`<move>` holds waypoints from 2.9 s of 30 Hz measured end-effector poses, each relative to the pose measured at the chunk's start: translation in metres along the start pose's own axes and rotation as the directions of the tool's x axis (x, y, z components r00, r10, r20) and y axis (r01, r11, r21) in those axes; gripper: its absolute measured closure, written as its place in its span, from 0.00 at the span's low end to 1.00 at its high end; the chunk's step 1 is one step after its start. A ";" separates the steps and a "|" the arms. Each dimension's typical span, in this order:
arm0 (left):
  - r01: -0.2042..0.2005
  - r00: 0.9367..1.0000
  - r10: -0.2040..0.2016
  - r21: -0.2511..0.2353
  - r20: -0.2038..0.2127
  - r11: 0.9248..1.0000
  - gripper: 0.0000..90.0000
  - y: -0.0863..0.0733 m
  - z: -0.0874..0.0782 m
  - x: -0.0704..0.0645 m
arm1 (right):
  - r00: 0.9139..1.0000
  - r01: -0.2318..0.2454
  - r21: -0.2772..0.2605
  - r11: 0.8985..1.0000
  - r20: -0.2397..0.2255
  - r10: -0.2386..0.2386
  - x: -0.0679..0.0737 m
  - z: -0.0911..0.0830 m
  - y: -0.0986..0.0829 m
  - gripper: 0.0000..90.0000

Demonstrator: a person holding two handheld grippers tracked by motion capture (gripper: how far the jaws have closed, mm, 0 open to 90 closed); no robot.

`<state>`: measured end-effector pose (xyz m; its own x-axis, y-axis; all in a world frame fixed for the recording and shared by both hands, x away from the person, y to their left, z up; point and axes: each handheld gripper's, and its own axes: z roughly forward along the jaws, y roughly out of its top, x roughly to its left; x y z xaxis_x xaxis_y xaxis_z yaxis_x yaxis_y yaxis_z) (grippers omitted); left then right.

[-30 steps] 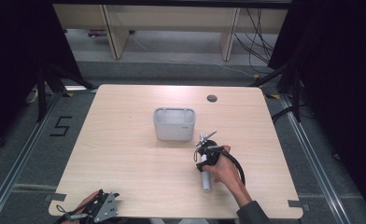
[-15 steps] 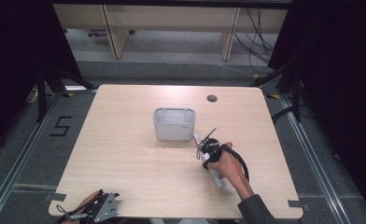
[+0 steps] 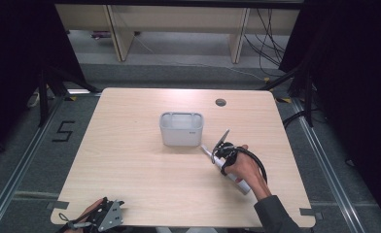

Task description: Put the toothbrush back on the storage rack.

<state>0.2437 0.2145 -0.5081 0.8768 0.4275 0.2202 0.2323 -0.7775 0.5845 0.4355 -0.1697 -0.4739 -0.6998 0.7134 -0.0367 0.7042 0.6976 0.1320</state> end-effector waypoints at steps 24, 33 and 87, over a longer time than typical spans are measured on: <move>-0.001 1.000 0.001 -0.001 -0.001 1.000 0.19 0.000 0.000 0.001 | 0.999 0.044 0.040 0.998 0.013 -0.044 -0.002 -0.006 -0.006 0.74; -0.004 1.000 0.004 0.003 -0.003 1.000 0.19 0.000 0.000 0.001 | 1.000 0.024 -0.099 0.995 0.012 -0.023 -0.011 -0.032 -0.022 0.74; -0.004 1.000 0.004 0.006 -0.008 1.000 0.19 0.001 -0.002 0.002 | 0.991 -0.126 -0.809 0.574 -0.074 0.112 -0.037 -0.094 0.003 0.74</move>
<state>0.2451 0.2157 -0.5060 0.8742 0.4279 0.2294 0.2309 -0.7820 0.5790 0.4523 -0.2009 -0.3796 -0.6235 0.7801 0.0521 0.3949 0.2568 0.8821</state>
